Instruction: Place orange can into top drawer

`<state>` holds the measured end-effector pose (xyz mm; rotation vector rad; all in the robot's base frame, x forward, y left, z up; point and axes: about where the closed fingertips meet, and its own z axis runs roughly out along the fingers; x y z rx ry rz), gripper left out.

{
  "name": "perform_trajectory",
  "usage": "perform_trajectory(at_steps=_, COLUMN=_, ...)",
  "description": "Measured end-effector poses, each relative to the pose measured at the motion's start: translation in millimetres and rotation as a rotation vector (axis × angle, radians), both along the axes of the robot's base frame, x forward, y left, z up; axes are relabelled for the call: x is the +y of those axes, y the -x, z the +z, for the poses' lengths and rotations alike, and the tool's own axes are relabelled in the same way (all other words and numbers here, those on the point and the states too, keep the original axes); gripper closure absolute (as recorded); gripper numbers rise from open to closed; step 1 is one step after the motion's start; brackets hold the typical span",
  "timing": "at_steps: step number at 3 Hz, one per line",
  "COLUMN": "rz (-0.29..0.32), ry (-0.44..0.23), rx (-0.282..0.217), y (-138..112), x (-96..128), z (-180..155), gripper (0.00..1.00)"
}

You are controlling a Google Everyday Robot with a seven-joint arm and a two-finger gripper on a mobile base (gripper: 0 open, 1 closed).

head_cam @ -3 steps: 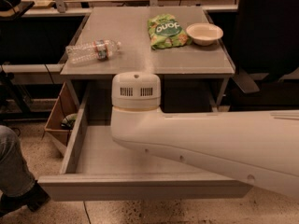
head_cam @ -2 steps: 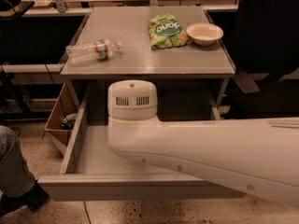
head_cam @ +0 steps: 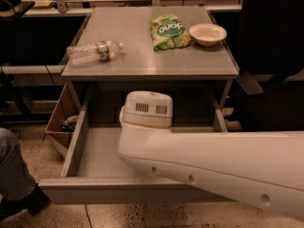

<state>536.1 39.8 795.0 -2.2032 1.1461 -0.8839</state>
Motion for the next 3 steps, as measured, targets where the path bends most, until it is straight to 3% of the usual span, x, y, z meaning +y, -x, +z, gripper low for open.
perform_trajectory(at_steps=2, rz=-0.045, ry=-0.235, rx=0.207, y=-12.2, x=-10.6, z=-50.4, gripper=1.0)
perform_trajectory(at_steps=3, rz=-0.045, ry=-0.235, rx=0.207, y=-12.2, x=-10.6, z=-50.4, gripper=1.0)
